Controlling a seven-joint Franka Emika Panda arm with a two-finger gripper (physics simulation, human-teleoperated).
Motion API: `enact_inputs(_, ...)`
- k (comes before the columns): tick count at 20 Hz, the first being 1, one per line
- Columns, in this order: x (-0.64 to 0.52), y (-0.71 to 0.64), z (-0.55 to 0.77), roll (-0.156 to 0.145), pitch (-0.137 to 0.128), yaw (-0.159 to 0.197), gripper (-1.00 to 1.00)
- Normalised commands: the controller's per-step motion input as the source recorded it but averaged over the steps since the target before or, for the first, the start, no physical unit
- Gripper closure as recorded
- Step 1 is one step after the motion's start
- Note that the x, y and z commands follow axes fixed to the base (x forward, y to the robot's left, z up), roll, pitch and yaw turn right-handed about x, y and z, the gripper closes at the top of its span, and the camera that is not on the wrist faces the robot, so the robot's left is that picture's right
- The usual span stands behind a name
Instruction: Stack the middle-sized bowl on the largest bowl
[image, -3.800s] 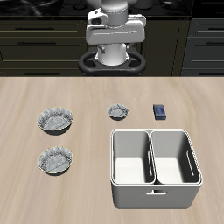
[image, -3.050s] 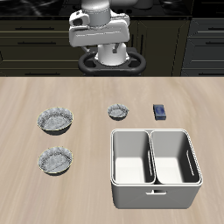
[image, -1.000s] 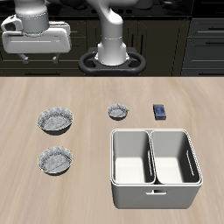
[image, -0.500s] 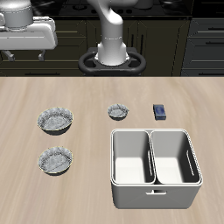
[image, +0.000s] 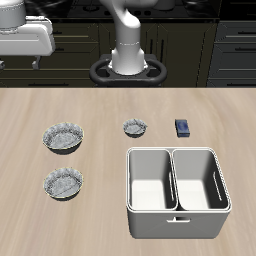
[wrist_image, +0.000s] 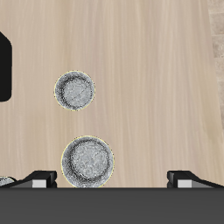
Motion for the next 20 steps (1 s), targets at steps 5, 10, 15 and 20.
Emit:
enact_inputs(5,0.27,-0.17,0.09,-0.012,-0.005,-0.012,-1.0)
enact_inputs(10,0.19,-0.01,0.04,0.057,-0.003,0.019,-1.0)
enact_inputs(15,0.11,-0.02,0.0,0.004,-0.002,0.0,-1.0)
enact_inputs(20,0.14,-0.03,0.0,-0.005,-0.008,0.002,-1.0)
